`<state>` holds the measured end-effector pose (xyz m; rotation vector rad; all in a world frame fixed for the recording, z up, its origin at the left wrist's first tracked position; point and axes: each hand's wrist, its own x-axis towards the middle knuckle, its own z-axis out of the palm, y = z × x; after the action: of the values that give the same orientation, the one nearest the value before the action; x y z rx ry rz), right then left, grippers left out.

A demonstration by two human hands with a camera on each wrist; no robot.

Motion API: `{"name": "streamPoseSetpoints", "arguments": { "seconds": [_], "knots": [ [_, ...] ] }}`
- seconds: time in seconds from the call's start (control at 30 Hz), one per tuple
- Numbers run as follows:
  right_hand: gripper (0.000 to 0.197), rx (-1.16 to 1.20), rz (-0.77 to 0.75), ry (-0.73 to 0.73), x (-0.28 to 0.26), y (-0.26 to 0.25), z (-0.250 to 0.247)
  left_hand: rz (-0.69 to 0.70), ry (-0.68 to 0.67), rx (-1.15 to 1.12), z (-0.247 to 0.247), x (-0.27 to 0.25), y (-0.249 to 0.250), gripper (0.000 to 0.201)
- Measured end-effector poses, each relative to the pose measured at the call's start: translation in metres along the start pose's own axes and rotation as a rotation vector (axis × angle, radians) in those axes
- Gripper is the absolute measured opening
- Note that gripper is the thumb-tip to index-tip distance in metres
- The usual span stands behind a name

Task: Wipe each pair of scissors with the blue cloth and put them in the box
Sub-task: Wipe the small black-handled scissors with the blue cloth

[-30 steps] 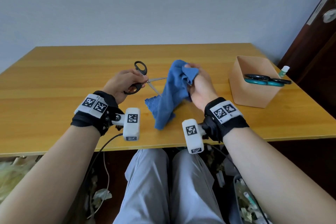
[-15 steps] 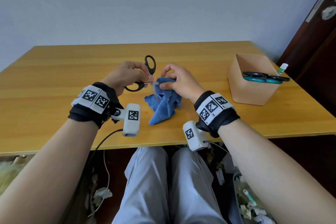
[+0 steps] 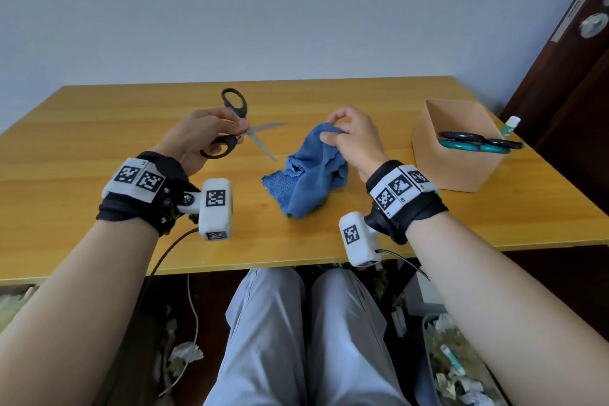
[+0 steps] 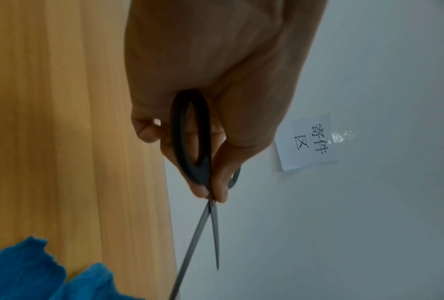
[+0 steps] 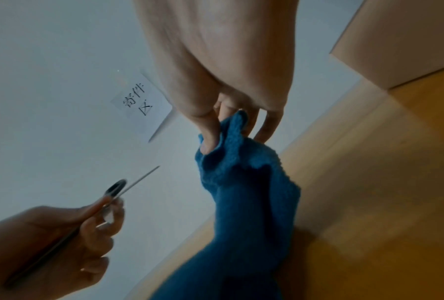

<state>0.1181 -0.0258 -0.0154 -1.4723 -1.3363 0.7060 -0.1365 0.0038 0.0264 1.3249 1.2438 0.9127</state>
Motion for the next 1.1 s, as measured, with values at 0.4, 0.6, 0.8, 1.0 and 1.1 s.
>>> {"name": "streamPoseSetpoints", "arguments": {
  "seconds": [0.4, 0.6, 0.8, 1.0, 1.1],
  "knots": [
    [0.05, -0.765, 0.031, -0.629, -0.017, 0.013, 0.044, -0.115, 0.132, -0.245, -0.001, -0.001, -0.018, 0.001],
    [0.032, -0.679, 0.043, -0.366, -0.011, 0.013, 0.032, -0.083, 0.127, -0.33, 0.015, -0.001, -0.017, 0.011],
    [0.024, -0.615, 0.131, -0.012, 0.013, 0.024, -0.017, -0.057, 0.081, -0.354, 0.031, 0.0, -0.014, 0.004],
    [0.025, -0.507, 0.02, 0.005, 0.003, 0.006, -0.015, -0.047, 0.06, -0.386, 0.051, 0.003, -0.012, 0.004],
    [0.037, -0.007, 0.16, -0.202, -0.013, -0.016, 0.0, -0.056, 0.06, -0.4, 0.058, 0.007, -0.013, 0.007]
  ]
}}
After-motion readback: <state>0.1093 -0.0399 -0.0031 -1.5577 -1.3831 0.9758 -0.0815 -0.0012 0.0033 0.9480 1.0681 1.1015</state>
